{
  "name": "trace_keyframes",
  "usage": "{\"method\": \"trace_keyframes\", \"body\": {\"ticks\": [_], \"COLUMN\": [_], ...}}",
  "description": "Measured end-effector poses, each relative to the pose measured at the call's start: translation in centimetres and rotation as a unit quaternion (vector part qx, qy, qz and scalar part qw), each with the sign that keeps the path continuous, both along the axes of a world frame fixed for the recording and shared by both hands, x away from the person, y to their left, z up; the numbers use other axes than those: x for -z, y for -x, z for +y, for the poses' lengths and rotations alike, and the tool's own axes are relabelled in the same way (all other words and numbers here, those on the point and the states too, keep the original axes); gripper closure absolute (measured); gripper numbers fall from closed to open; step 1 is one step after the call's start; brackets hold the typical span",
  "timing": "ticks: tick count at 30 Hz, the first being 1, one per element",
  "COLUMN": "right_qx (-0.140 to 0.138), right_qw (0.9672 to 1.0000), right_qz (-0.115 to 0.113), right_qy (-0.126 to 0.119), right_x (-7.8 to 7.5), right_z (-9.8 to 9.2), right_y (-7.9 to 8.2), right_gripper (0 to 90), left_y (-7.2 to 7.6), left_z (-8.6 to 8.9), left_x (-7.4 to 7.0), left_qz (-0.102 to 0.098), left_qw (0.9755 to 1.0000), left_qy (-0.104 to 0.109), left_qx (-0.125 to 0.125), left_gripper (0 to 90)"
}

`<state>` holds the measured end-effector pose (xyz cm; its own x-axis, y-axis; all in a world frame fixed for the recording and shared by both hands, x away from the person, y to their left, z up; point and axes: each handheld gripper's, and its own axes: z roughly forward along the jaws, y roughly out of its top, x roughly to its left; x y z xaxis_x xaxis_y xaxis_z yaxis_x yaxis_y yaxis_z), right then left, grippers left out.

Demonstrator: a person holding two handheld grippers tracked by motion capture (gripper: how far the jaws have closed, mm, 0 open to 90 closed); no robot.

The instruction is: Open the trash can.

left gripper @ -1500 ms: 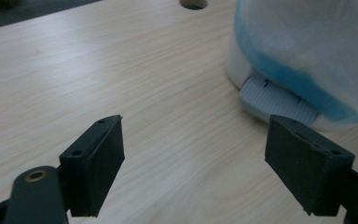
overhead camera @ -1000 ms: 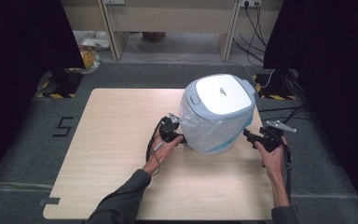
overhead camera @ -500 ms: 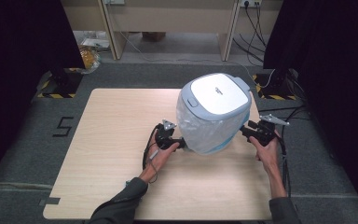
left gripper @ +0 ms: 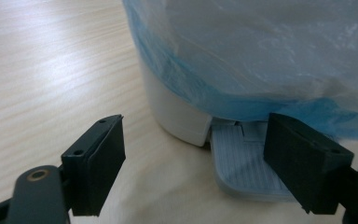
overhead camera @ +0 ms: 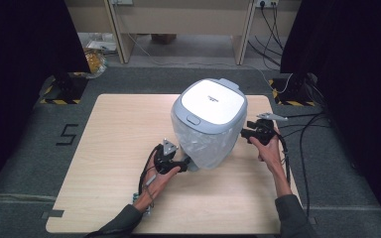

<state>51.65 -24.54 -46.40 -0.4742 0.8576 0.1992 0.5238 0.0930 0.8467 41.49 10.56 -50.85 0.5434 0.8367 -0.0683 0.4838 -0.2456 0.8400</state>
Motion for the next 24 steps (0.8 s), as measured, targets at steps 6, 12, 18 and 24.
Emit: {"method": "trace_keyframes", "body": {"ticks": [6,12,18,24], "right_qx": [-0.01,-0.014,0.005,0.01], "right_qw": [0.9995,0.9992,0.9998,0.9996], "right_qz": [-0.018,-0.017,0.014,0.003], "right_qy": [0.026,0.034,0.009,0.027], "right_x": [-0.2,-0.4,0.1,-0.1], "right_z": [2.6,2.6,2.0,3.0], "right_y": [-0.6,0.1,2.6,2.3], "right_gripper": [36.2,24.5,24.7,26.6], "left_y": [1.6,2.8,-0.7,-5.1], "left_z": [0.2,3.6,7.1,6.6], "left_x": [-0.2,-1.4,-3.2,-3.2], "left_qz": [-0.011,0.013,0.018,0.026], "left_qw": [0.9998,0.9997,0.9989,0.9967], "left_qy": [-0.015,0.011,0.024,0.04], "left_qx": [0.005,0.014,-0.037,-0.066], "left_gripper": [18.3,19.4,18.7,19.8]}}
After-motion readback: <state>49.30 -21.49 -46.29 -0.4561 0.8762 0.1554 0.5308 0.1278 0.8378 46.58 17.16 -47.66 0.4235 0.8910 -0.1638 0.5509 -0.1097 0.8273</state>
